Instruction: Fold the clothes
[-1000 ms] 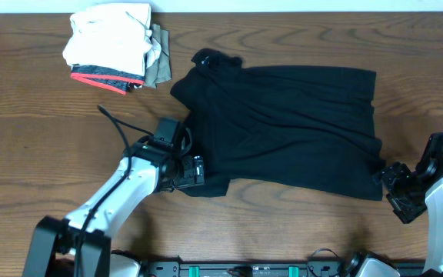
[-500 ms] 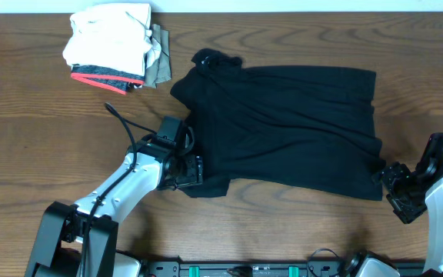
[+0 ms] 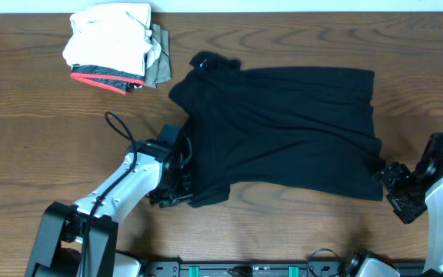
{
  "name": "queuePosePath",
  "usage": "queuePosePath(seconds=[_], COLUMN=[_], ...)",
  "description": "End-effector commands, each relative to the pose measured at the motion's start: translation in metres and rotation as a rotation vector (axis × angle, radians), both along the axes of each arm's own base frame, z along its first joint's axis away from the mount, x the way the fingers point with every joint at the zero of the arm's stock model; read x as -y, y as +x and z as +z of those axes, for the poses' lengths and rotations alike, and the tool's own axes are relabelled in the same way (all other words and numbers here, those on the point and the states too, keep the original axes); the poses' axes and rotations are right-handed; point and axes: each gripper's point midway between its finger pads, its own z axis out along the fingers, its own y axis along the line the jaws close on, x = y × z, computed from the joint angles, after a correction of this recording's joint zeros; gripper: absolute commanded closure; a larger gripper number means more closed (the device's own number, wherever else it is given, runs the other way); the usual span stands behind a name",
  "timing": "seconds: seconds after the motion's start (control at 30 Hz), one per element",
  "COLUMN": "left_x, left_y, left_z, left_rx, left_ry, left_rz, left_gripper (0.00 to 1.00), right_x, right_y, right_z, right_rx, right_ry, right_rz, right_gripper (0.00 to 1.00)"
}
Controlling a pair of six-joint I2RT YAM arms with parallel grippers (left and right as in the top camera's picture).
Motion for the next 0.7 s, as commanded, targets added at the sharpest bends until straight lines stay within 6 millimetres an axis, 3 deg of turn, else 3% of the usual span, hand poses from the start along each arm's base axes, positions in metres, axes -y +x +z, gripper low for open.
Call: queuePosePath(seconds=[0.0,0.1,0.2,0.33,0.53,0.6,0.67], left_x=[0.001,0.001,0.002,0.003,0.01,0.009,-0.005], left_y=[0.002,0.002,0.004,0.008,0.006,0.009,0.014], left_z=[0.009,0.009,0.01,0.017,0.056,0.063,0.064], left_rx=[-0.017,-0.015,-0.004,0.02,0.043,0.066,0.105], left_ry=[0.001,0.001,-0.003,-0.013,-0.062,-0.057,0.022], left_rz=[0.04,0.04,0.039,0.04,0.068,0.111,0.17], left_gripper=[0.81,0.92,0.94,0.94,0.94,0.86,0.83], right_x=[0.002,0.002,0.002,0.002,0.002,0.002,0.002], right_y=[0.004,0.004,0.004,0.004,0.004,0.004,0.004], right_z=[0.006,0.006,0.006,0.006,0.006,0.006,0.006], right_rx=[0.024,0.024,0.024,0.024,0.025,0.024,0.024], right_ry=[-0.008,-0.008,-0.008,-0.008,-0.008,-0.008,-0.008], right_rz=[0.009,0.009,0.009,0.009,0.008,0.008,0.008], right_gripper=[0.22,0.21,0.2,0.2,0.19,0.18,0.18])
